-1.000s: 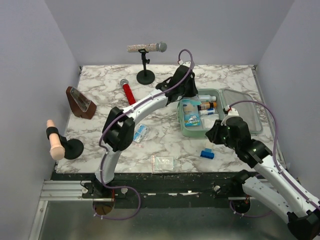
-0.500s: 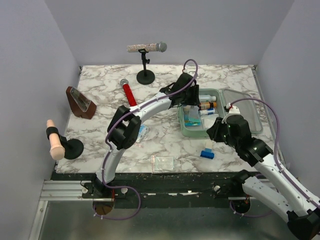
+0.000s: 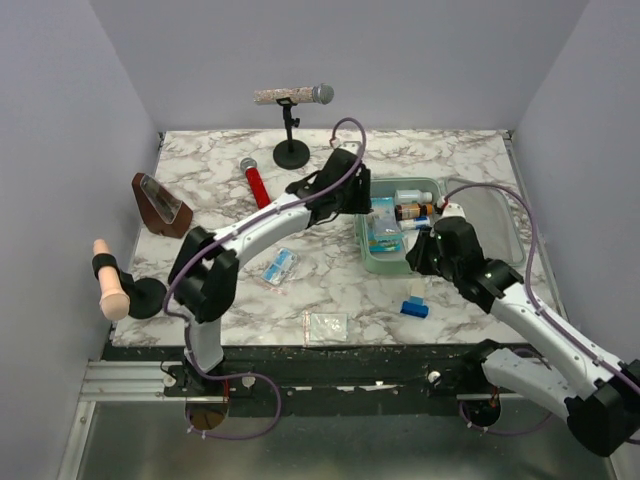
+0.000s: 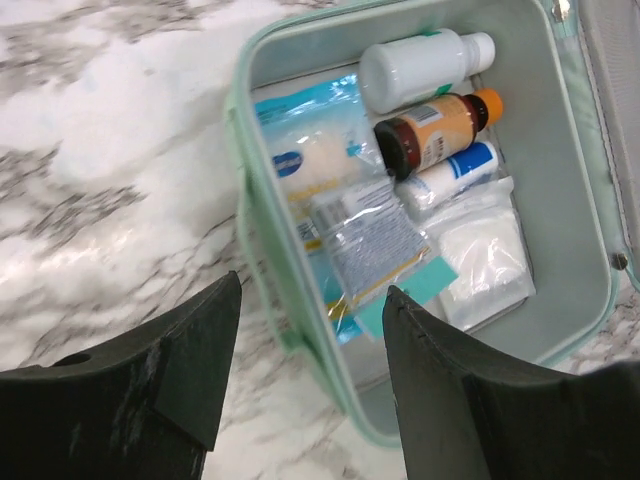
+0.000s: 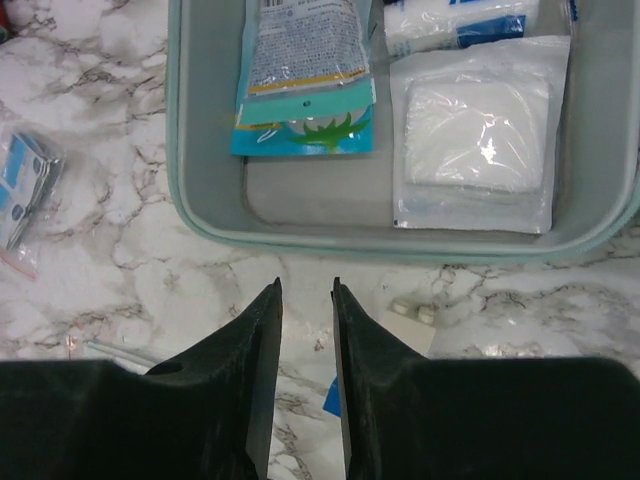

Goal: Organize the medicine kit

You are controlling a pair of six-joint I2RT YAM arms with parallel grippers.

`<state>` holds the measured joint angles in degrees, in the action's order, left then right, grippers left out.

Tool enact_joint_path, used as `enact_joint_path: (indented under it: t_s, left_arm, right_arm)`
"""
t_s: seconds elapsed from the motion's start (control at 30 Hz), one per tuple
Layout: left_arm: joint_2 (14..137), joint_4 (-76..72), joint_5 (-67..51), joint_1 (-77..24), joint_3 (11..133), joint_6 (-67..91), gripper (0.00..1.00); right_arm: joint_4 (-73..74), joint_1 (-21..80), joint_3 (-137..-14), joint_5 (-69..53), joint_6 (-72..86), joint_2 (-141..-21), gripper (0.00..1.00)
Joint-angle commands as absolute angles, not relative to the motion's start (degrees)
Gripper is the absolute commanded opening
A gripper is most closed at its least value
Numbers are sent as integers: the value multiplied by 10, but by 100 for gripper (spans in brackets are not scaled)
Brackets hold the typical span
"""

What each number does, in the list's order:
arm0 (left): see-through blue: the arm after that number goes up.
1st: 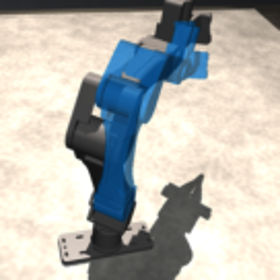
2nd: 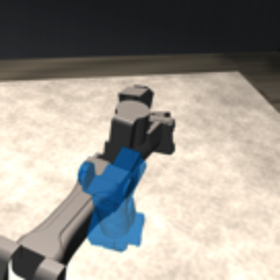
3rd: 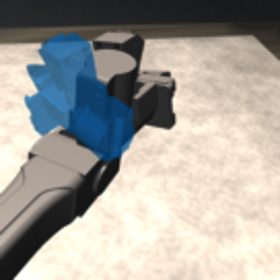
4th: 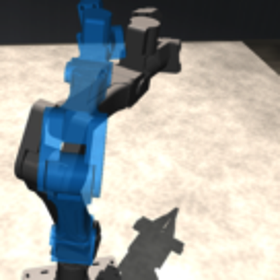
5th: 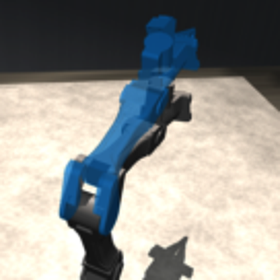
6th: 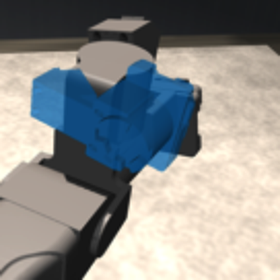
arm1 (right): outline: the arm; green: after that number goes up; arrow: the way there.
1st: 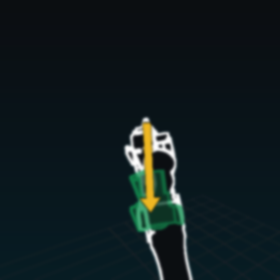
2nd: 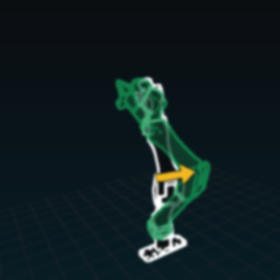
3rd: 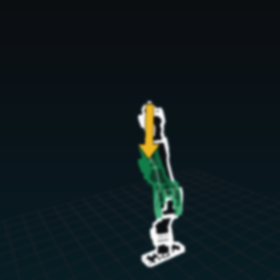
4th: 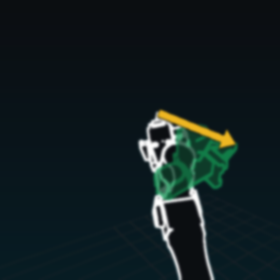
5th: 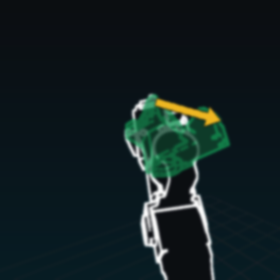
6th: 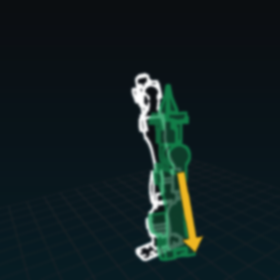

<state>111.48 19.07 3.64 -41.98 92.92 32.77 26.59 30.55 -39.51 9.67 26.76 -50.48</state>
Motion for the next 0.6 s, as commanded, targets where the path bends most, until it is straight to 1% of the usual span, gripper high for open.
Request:
enact_joint_path:
  t_s: [0.0,0.1,0.27,0.4,0.57]
  left_arm:
    - [988,219,142,-415,827,363,69]
    - [919,236,175,-413,745,377,68]
    - [792,214,176,-412,603,398,68]
    - [725,222,187,-411,537,407,67]
    - [666,229,190,-411,478,419,67]
  right_arm:
    - [210,303,-443,129,273,-589,36]
    - [197,299,-484,137,272,-669,36]
    - [183,289,-548,142,273,-813,35]
    - [185,285,-604,132,268,-908,33]
    - [185,284,-656,148,261,-977,33]
